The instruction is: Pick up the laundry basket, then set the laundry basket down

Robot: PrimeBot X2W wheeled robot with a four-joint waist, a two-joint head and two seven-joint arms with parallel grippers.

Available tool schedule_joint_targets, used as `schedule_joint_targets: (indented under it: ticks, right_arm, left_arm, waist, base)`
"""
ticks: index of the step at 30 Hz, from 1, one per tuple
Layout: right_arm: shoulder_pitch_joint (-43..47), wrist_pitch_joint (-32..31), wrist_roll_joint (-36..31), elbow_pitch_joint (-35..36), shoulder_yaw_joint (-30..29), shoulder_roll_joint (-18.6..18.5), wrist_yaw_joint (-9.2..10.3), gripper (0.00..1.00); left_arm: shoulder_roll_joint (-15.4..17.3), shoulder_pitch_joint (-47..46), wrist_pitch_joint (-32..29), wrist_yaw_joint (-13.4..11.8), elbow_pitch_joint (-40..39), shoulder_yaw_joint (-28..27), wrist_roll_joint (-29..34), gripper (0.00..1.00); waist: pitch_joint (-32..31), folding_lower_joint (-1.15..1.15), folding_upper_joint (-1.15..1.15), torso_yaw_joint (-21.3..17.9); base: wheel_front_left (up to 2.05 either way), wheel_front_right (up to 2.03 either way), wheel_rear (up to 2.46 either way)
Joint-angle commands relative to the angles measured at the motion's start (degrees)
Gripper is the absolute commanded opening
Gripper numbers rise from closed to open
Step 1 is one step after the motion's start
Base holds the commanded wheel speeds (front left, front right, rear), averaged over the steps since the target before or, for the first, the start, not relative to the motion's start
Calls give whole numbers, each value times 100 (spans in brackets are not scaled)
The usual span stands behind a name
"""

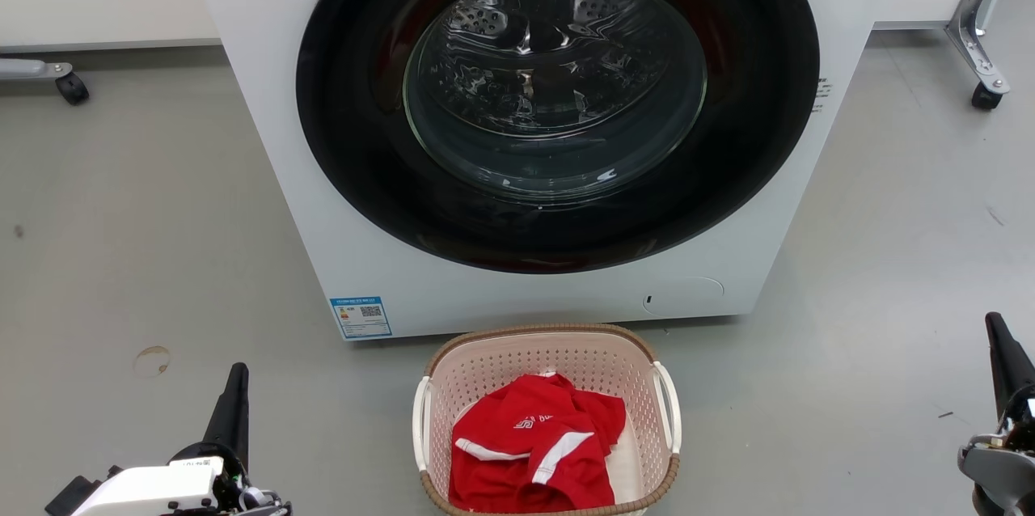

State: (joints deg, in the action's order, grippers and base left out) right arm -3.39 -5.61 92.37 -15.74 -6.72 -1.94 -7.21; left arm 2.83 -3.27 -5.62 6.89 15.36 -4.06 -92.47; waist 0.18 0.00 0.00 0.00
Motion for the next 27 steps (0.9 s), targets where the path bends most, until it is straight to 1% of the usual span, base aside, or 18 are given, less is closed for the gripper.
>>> schedule_joint_targets:
  ticks: [1, 27]
  right_arm:
    - [-275, -50, 18, 174, 67, -130, -28, 0]
    - [-277, -64, 4, 173, 49, -119, -28, 0]
  left_arm:
    - [48, -288, -42, 59, -133, -190, -16, 0]
    - [34, -289, -58, 59, -132, -210, 0, 0]
  waist:
    - [0, 0, 0, 0]
    - [0, 0, 0, 0]
  base:
    - [0, 0, 0]
    - [0, 0, 0]
